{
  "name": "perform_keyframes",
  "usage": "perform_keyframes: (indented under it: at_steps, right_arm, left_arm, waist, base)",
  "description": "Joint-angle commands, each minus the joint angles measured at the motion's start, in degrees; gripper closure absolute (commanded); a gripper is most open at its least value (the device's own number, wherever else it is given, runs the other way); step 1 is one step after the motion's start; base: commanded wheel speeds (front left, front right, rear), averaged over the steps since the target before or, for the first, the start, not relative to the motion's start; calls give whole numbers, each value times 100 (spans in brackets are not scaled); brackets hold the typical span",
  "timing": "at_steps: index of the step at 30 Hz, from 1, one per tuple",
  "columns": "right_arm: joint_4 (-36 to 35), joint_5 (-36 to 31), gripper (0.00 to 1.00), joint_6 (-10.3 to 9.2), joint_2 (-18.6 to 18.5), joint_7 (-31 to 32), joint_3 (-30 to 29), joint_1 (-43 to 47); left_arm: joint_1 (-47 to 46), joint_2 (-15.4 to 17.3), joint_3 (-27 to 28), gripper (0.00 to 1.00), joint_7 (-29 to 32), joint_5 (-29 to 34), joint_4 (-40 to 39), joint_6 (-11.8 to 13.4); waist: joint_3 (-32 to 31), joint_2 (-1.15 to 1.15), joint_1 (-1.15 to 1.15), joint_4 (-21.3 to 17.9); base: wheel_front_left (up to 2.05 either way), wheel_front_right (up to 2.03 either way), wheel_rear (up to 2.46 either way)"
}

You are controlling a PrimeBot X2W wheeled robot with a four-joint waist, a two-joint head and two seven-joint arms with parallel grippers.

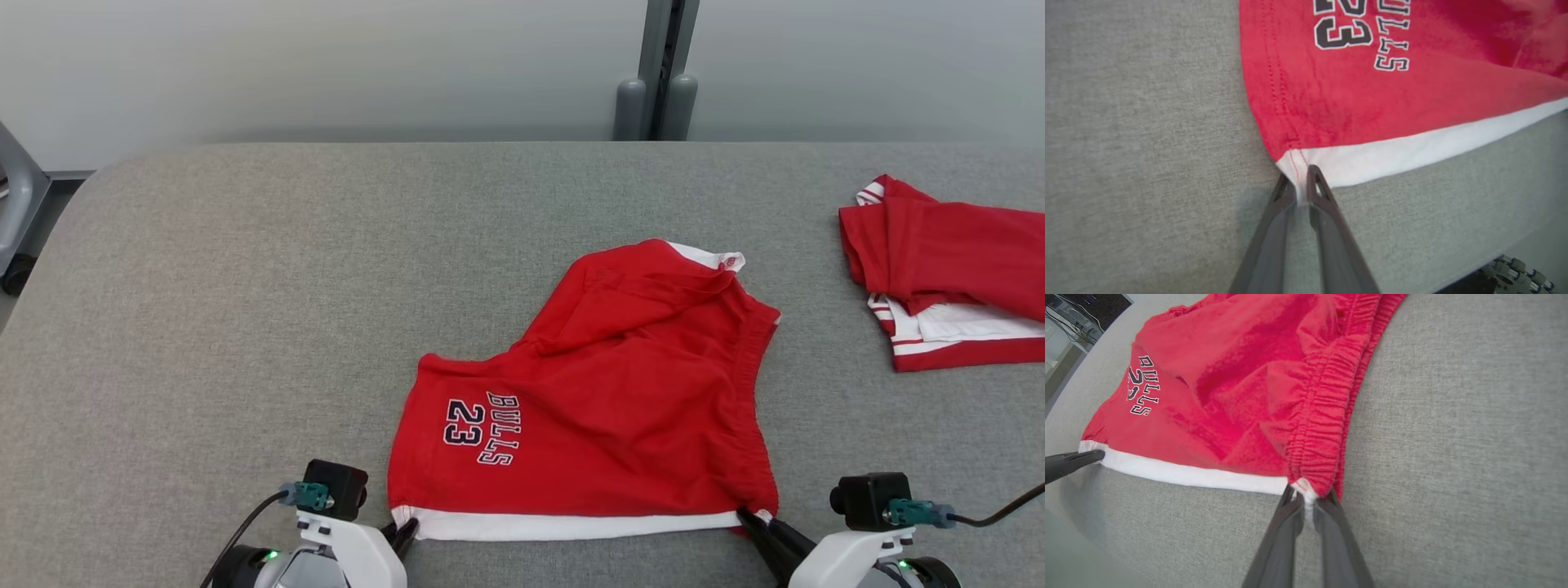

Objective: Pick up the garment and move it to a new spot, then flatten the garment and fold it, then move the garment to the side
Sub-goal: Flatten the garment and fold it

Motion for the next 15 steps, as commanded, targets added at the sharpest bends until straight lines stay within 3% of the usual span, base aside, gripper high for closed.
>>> perform_keyframes:
  at_steps: [1,9,15]
  right_arm:
    - [5,83,100,5,-59,-51,24,-47]
    - [-302,409,100,4,-199,2,-6,79]
    - [-936,643,100,5,-454,381,-133,-161]
  left_arm:
    - [3,22,-25,100,17,-37,32,-45]
    - [95,173,78,100,9,-170,-481,-63]
    - [-258,494,196,100,410,-231,-1210,-107]
  waist:
    - [-51,0,0,-10]
    - [-257,0,0,-21]
    - [-214,0,0,-74]
  base:
    - [0,0,0]
    - [0,0,0]
    - [0,0,0]
